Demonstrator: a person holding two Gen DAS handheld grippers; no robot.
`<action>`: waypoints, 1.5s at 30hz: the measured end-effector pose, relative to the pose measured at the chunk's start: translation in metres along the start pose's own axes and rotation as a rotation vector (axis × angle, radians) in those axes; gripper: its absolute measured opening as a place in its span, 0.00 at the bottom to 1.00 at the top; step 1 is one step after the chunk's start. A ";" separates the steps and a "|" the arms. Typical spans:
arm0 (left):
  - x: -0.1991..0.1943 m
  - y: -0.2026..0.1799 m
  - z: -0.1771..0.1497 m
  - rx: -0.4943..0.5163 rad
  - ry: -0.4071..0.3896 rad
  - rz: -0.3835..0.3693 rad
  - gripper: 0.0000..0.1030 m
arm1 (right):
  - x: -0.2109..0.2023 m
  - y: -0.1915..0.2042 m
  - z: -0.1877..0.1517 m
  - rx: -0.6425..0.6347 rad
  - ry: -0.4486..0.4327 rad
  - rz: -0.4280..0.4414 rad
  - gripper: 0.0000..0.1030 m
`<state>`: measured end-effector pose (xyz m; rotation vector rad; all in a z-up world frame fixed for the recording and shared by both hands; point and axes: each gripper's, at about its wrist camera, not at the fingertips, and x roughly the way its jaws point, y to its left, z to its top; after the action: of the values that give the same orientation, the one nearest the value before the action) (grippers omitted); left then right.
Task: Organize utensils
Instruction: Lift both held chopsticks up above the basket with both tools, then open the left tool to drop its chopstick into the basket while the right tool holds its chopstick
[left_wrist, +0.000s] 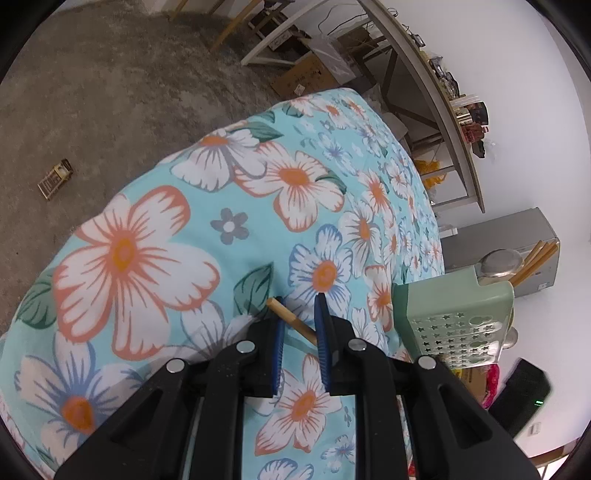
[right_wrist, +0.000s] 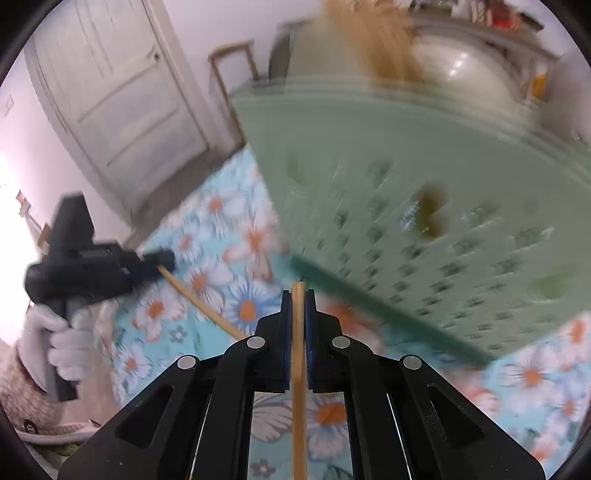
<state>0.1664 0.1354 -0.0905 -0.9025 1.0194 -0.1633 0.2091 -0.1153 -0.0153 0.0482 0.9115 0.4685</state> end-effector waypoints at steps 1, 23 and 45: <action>-0.001 -0.003 -0.001 0.017 -0.012 0.012 0.15 | -0.015 -0.003 0.002 0.012 -0.035 -0.002 0.04; -0.100 -0.184 -0.049 0.706 -0.321 -0.203 0.05 | -0.229 -0.071 -0.029 0.294 -0.629 -0.037 0.04; -0.133 -0.328 -0.069 0.888 -0.349 -0.519 0.05 | -0.238 -0.083 -0.046 0.363 -0.705 0.050 0.04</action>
<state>0.1299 -0.0469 0.2185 -0.3282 0.2894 -0.7984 0.0808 -0.2950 0.1152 0.5355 0.2896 0.2914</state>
